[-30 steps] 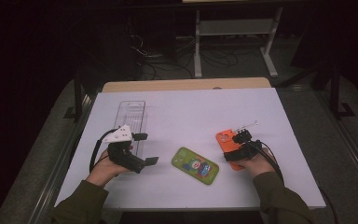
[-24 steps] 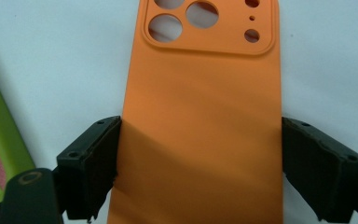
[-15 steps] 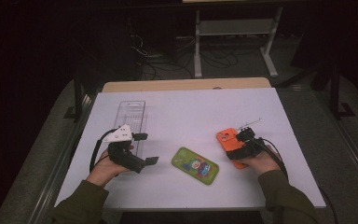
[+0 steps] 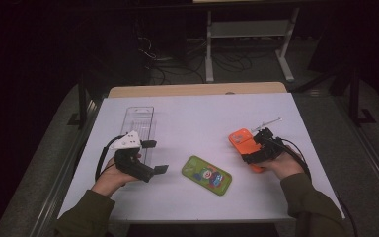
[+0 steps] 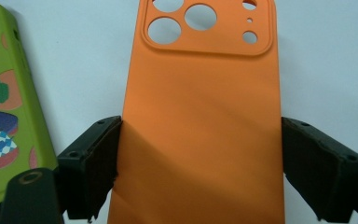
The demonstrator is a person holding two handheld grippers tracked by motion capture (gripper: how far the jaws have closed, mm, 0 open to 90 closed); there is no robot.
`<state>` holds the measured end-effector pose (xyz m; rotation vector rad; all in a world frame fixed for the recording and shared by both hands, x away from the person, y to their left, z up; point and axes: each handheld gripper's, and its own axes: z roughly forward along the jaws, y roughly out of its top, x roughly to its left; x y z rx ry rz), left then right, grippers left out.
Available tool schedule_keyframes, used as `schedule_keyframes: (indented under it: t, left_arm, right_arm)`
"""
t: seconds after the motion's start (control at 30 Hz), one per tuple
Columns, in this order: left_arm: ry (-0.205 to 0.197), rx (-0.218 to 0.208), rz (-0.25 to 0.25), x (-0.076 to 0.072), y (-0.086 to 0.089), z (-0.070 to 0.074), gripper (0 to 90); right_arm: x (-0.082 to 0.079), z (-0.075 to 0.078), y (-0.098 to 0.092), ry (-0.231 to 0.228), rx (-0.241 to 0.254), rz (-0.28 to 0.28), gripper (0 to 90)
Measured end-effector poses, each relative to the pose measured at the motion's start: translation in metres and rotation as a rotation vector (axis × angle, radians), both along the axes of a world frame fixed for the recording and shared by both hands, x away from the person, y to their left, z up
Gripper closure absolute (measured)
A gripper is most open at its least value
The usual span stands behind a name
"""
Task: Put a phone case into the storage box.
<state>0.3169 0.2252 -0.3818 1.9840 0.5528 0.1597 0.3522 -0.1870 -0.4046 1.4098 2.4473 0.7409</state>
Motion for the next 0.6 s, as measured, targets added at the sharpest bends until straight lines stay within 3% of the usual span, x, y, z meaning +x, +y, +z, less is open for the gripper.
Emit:
schedule_keyframes:
  t: [0.1, 0.17, 0.27, 0.6]
  left_arm:
    - [-0.005, 0.019, -0.005, 0.003, -0.002, 0.004, 0.0]
    - [-0.007, 0.015, -0.021, 0.006, -0.003, 0.007, 0.0]
    - [-0.005, 0.021, -0.037, 0.009, -0.005, 0.01, 0.0]
    - [-0.022, 0.084, -0.074, 0.017, -0.022, 0.021, 0.0]
  right_arm:
    - [0.003, 0.004, -0.003, -0.009, 0.002, 0.061, 15.1]
    - [0.004, 0.005, -0.004, -0.013, 0.004, 0.066, 15.1]
    - [0.005, 0.011, -0.007, -0.027, 0.011, 0.119, 15.1]
    - [0.009, 0.023, -0.006, -0.041, 0.022, 0.237, 15.2]
